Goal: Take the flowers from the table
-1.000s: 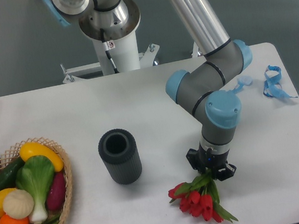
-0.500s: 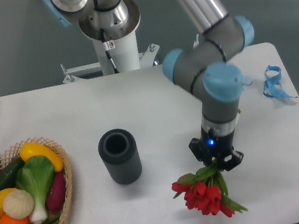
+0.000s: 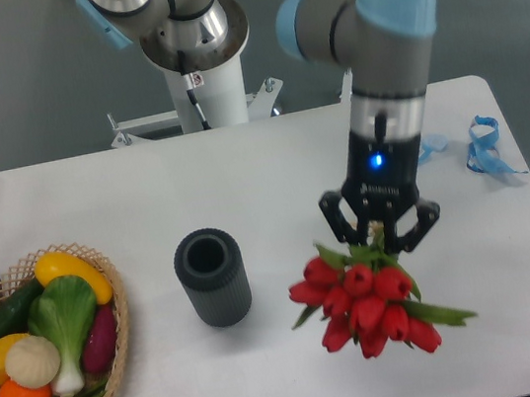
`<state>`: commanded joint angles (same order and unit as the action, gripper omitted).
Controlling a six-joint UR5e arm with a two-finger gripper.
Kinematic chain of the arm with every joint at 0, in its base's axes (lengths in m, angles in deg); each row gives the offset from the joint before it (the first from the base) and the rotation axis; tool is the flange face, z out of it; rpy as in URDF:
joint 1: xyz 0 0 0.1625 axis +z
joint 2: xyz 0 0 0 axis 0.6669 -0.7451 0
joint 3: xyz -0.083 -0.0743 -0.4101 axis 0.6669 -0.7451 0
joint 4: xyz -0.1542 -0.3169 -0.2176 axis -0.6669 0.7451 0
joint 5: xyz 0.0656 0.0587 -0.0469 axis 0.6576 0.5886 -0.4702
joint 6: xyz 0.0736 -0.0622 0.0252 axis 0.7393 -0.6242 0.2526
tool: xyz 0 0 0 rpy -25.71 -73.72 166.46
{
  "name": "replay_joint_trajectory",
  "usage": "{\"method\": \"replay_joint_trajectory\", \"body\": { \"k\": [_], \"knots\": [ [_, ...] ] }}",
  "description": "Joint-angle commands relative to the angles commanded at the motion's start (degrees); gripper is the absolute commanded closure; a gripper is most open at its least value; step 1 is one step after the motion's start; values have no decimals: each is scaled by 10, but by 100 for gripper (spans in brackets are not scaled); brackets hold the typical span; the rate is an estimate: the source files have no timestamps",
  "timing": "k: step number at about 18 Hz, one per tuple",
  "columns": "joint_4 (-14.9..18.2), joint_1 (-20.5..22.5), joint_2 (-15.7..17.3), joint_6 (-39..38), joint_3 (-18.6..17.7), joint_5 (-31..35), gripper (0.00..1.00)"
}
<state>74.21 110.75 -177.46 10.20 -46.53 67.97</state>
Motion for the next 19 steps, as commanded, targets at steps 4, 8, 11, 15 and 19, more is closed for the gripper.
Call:
{"method": "replay_joint_trajectory", "body": {
  "k": [4, 8, 11, 15, 19],
  "knots": [
    [-1, 6, 7, -4, -4, -12, 71],
    [-1, 8, 7, -5, 1, -12, 71],
    [-1, 18, 7, -5, 5, -30, 71],
    [-1, 37, 7, -4, 5, -71, 72],
    [-1, 38, 7, -5, 11, -73, 72]
  ]
}}
